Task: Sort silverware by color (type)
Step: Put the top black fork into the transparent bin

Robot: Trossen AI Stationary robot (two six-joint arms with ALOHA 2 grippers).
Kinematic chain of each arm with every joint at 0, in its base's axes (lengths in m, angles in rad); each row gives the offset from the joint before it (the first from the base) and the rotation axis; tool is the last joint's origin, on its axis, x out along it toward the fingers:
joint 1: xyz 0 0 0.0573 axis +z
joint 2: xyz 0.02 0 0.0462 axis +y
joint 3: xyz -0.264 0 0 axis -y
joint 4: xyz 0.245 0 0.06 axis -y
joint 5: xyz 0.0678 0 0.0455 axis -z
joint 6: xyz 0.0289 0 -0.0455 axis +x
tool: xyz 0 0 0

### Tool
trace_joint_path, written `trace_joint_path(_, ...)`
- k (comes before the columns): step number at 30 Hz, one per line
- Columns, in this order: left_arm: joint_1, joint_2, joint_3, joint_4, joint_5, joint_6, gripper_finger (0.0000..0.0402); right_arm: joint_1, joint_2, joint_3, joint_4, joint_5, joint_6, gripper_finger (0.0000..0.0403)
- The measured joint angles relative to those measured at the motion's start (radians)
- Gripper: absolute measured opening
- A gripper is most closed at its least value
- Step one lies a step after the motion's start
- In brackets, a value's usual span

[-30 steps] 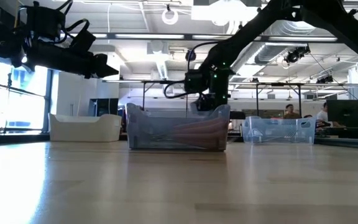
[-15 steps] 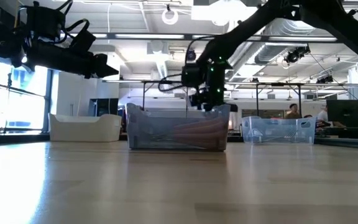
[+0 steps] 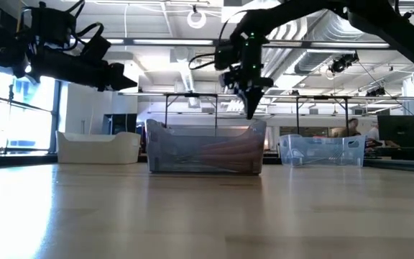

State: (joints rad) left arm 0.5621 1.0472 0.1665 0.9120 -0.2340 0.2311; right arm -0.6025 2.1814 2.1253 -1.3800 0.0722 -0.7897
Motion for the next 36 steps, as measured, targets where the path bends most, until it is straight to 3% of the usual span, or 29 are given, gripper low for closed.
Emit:
trace_joint_path(8, 0.0, 0.0, 0.0, -0.021, 0.0, 0.026, 0.0, -0.091, -0.148, -0.164, -0.048, 0.122, 0.073, 0.0)
trace_joint_path(13, 0.0, 0.0, 0.0, -0.021, 0.0, 0.027, 0.0, -0.152, -0.333, -0.447, 0.073, 0.137, 0.071, 0.0)
trace_joint_path(17, 0.0, 0.0, 0.0, -0.021, 0.0, 0.025, 0.0, -0.194, -0.462, -0.7, 0.22, 0.174, -0.026, 0.0)
trace_joint_path(21, 0.0, 0.0, 0.0, -0.017, 0.0, 0.017, 0.0, -0.234, -0.511, -0.852, 0.337, 0.232, -0.139, 0.0)
trace_joint_path(26, 0.0, 0.0, 0.0, -0.005, 0.0, 0.008, 0.0, -0.272, -0.492, -0.891, 0.425, 0.286, -0.234, 0.0)
trace_joint_path(36, 0.0, 0.0, 0.0, 0.009, 0.006, 0.006, 0.0, -0.283, -0.432, -0.891, 0.422, 0.23, -0.244, 0.0)
